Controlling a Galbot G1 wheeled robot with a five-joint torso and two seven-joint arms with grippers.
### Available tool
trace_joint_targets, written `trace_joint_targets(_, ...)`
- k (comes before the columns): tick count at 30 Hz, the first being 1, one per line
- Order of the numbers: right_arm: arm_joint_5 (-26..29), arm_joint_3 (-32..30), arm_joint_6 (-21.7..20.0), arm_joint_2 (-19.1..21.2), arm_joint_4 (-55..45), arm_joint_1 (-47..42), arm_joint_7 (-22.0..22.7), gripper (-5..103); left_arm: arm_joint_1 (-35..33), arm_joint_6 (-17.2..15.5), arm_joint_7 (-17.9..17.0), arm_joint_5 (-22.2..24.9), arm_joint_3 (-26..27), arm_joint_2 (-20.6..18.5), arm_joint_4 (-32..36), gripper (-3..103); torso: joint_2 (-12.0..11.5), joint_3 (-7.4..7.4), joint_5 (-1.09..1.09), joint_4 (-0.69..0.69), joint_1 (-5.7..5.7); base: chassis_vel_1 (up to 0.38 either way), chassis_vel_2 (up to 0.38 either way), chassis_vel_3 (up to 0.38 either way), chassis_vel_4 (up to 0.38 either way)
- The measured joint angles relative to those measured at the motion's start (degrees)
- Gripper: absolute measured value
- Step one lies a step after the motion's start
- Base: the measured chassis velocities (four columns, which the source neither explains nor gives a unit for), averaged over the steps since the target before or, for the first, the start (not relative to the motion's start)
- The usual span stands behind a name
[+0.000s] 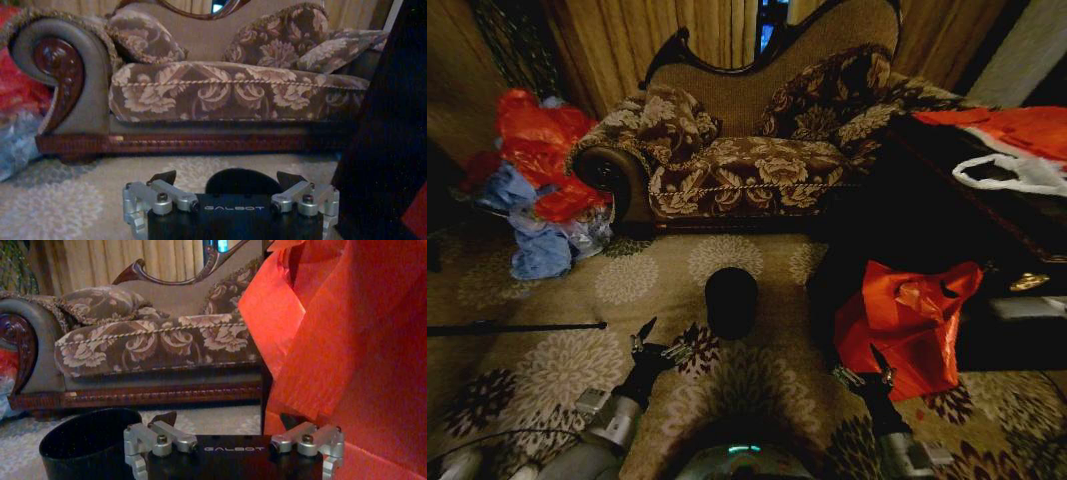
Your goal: Place a garbage bag over the trash bin.
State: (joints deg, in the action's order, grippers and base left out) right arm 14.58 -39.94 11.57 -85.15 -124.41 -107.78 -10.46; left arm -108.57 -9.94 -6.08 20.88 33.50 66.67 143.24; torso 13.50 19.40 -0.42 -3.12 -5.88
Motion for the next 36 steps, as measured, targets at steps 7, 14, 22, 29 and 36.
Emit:
trace_joint_targets(7,-0.82,0.48,0.23,-0.22,0.97,0.88,-0.52,100,1.18,-0.09,-0.15,5.01,-0.64,-2.77,0.0,100,0.0,0.0,0.0,0.01,0.0,0.0,0.0,0.0,0.0)
trace_joint_targets(14,-1.83,0.98,1.58,1.23,2.36,1.36,0.17,100,4.89,-0.09,-1.44,18.21,-2.48,-11.34,0.0,100,0.0,0.0,0.0,0.01,0.0,0.0,0.0,0.0,0.0)
trace_joint_targets(22,-2.27,3.14,1.7,3.56,3.62,2.86,2.2,100,23.26,-2.98,-8.05,44.96,-11.91,-19.93,0.0,100,0.0,0.0,-0.02,-0.02,0.0,0.0,0.0,0.0,0.0)
trace_joint_targets(29,-3.19,4.67,0.66,5.91,5.09,3.64,3.46,100,40.8,-3.42,-7.7,61.08,-26.47,-23.77,-3.39,100,0.0,0.0,0.01,0.02,0.0,0.0,0.0,0.0,0.0)
trace_joint_targets(36,-2.1,3.94,-0.08,8.08,6.34,4.93,4.99,100,62.31,-3.36,-11.77,67.21,-44.52,-17.31,-11.38,100,0.0,0.01,0.01,0.01,-0.01,0.0,0.0,0.0,0.0)
